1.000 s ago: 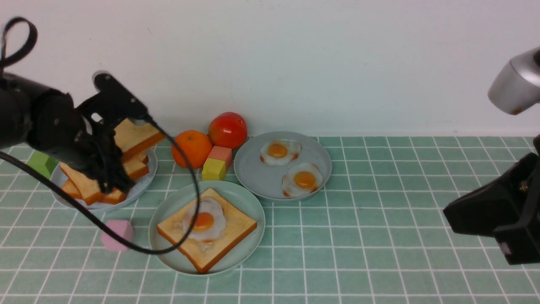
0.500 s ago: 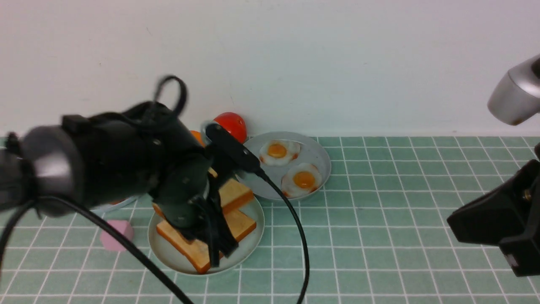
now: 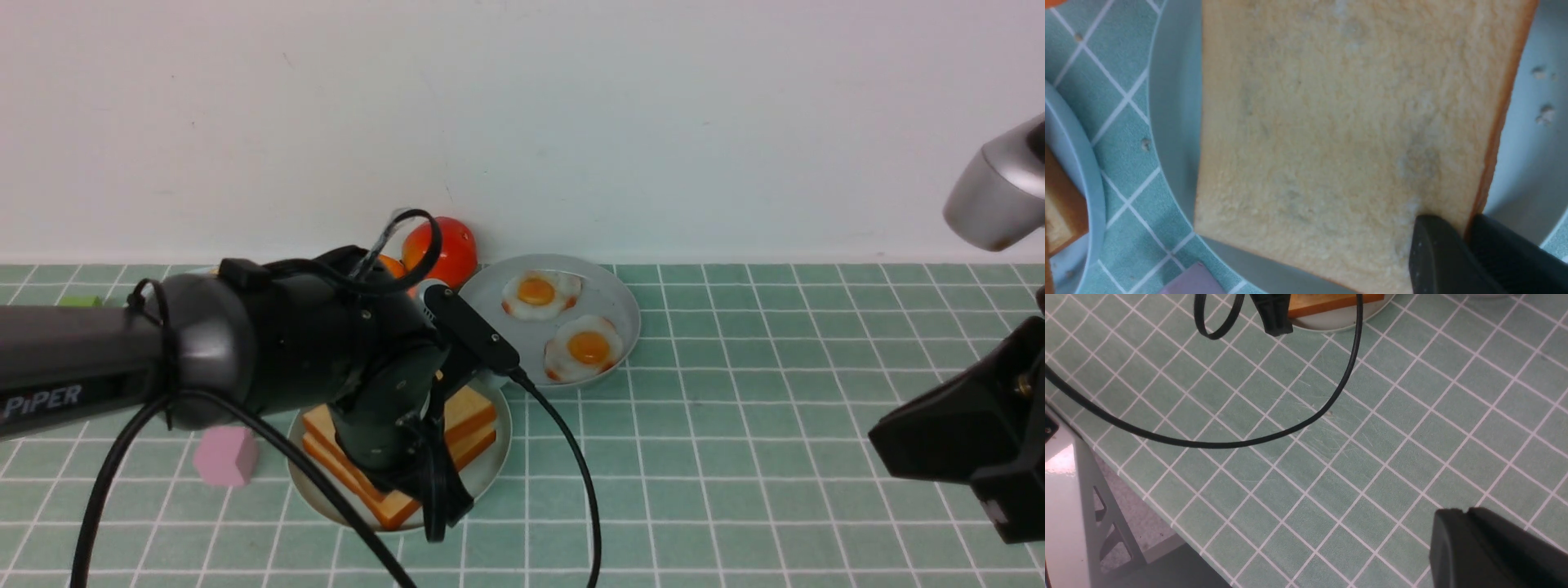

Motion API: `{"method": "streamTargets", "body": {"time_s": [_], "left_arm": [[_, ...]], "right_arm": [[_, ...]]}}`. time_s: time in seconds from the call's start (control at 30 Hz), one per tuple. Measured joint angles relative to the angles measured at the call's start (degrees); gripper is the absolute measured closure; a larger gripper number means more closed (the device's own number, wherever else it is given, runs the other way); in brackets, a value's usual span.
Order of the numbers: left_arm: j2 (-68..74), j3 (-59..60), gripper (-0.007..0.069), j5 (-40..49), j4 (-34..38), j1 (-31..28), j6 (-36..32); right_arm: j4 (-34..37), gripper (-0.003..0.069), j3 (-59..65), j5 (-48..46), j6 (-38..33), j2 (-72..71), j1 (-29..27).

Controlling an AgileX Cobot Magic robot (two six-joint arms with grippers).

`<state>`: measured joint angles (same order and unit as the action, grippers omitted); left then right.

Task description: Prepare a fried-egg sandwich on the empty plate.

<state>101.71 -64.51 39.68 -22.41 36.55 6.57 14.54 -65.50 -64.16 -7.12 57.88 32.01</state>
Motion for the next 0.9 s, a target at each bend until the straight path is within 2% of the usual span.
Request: {"method": "streamTargets", "body": {"time_s": [0.1,0.33,0.43,0.53,0.63,0.8,0.9], "left_arm": [[0.00,0.00,0.0496,-0.06,0.00,0.00,0.00],[0.00,0.00,0.0299,-0.46,0.16,0.00,0.97],[0.00,0.00,0.0248,-0.46,0.21,0.00,3.40],[-0.80,0.00,0.0237,0.18,1.75,0.14,5.51],[-4.62,0.00,0.0269,0.92,3.23,1.11,6.73],[-20.64,0.42,0.0478,-0.48,4.91,5.00,11.33],[-34.28,4.53,0.0630,-5.99,5.40,6.52,14.84]], "right_arm": [[0.00,0.0601,0.00,0.00,-0.02,0.00,0.00],[0.00,0.0599,0.00,0.00,-0.07,0.00,0.00],[0.02,0.0598,0.00,-0.01,-0.07,0.00,0.00],[0.02,0.0598,0.00,-0.07,-0.07,-0.17,0.00],[-0.50,0.0598,0.00,-0.61,-0.07,-1.04,0.00],[-3.46,0.0598,0.00,-1.85,2.01,-6.84,0.00],[-8.69,0.0613,0.00,-3.81,6.71,-12.44,0.00]]}}
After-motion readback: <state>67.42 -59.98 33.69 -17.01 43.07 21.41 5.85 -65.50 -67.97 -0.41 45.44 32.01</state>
